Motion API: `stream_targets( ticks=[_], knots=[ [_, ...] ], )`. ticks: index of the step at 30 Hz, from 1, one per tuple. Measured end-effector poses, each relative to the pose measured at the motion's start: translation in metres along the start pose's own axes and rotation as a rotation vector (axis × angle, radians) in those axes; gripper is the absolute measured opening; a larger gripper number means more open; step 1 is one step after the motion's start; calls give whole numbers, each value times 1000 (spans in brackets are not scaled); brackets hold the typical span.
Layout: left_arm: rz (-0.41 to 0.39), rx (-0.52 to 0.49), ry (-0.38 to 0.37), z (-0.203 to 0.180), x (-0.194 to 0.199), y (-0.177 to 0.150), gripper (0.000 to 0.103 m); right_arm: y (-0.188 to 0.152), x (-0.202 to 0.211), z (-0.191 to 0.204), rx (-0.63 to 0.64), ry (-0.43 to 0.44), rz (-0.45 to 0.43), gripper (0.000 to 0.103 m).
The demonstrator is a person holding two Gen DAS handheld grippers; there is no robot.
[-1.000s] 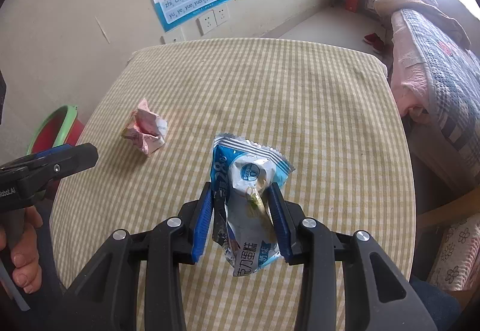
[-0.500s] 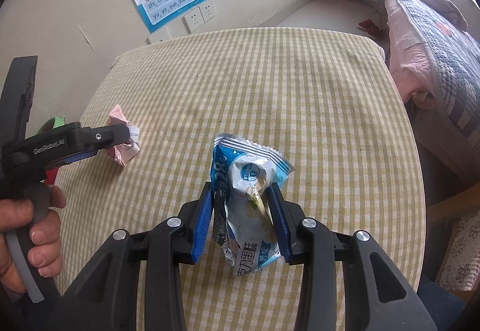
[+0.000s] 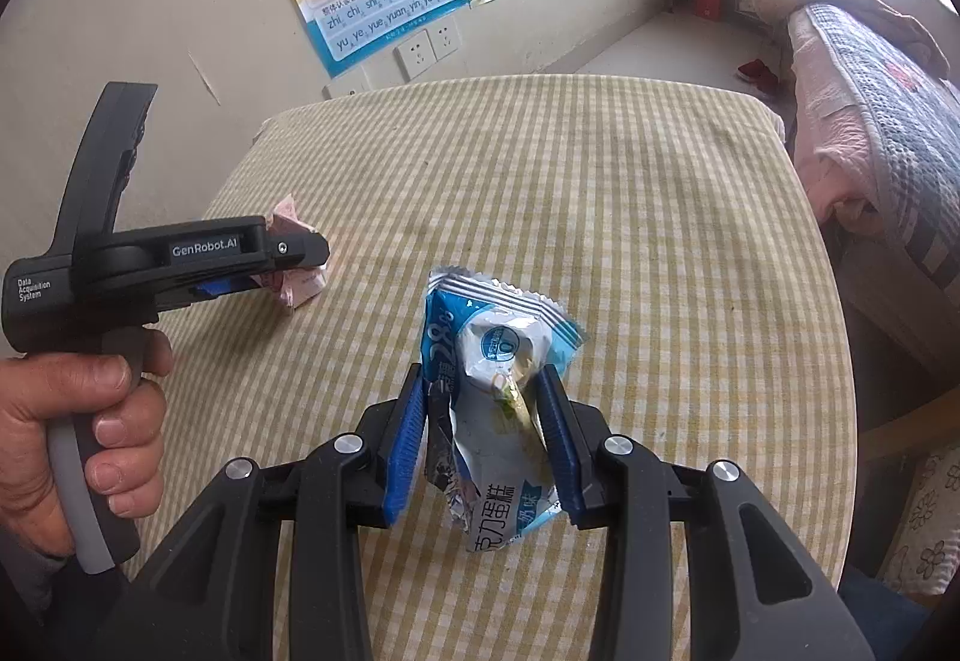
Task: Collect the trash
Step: 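Grasp the blue-white wrapper with the right tool while the left tool grasps the pink wrapper, then carry the pink wrapper and blue-white wrapper over the red bucket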
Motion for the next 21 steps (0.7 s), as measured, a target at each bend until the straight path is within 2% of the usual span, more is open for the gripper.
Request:
stream_targets(
  ticks=[13, 21],
  knots=[
    [-38, -120, 46, -8, 38, -22, 58, 1, 11, 5, 29, -42, -45, 37],
    [-76, -113, 40, 1, 66, -50, 58, -10, 14, 23, 83, -86, -35, 37]
  ],
)
Point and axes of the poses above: each gripper's, at about its wrist camera, not at the fingertips, and x roughly against the way its jaws point, z to its left, y to its top, the point moved 8 cm from there along -x, roughly the way its jaws point, and after that the axes turned 11 degrees about z, right-handed, at the moved point
